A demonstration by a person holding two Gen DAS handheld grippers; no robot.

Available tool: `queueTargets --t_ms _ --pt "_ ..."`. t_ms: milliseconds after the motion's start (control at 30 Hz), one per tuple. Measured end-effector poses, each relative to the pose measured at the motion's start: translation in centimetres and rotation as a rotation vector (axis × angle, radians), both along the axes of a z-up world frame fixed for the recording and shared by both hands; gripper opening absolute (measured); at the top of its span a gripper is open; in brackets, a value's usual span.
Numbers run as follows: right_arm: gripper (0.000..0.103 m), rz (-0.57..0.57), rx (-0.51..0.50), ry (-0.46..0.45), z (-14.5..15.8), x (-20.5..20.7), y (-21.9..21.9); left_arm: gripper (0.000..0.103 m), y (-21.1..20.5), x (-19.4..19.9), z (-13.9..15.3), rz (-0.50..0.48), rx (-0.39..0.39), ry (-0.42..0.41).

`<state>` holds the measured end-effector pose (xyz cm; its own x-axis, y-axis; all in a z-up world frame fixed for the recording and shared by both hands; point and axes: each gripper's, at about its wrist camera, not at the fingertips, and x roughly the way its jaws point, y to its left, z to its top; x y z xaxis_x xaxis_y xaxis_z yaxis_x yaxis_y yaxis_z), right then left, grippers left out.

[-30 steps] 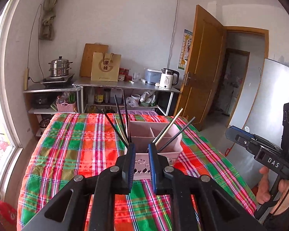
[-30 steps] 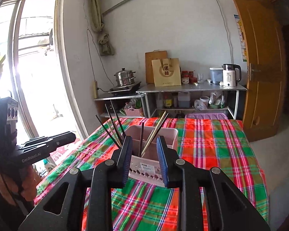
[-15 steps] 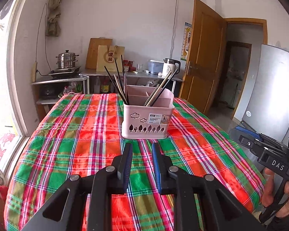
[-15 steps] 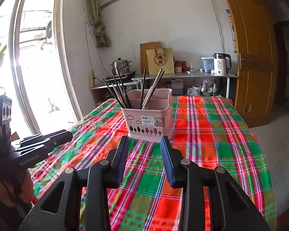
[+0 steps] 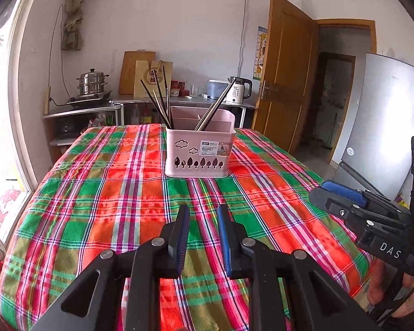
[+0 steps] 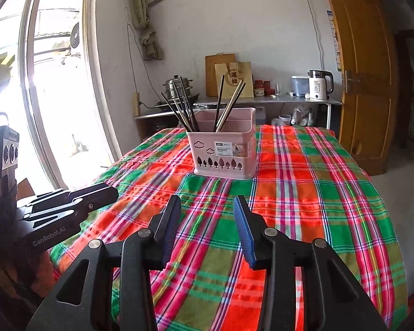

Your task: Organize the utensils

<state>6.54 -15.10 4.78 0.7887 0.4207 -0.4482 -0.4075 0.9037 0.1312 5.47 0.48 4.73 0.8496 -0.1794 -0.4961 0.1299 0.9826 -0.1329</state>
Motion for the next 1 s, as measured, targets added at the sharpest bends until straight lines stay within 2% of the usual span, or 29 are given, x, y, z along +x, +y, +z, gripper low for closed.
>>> queueTargets --t_ms 1000 --pt "0.041 -0.009 -0.017 0.006 -0.42 0.27 0.1 0.02 0.1 0.03 -0.42 0.03 0.025 -0.005"
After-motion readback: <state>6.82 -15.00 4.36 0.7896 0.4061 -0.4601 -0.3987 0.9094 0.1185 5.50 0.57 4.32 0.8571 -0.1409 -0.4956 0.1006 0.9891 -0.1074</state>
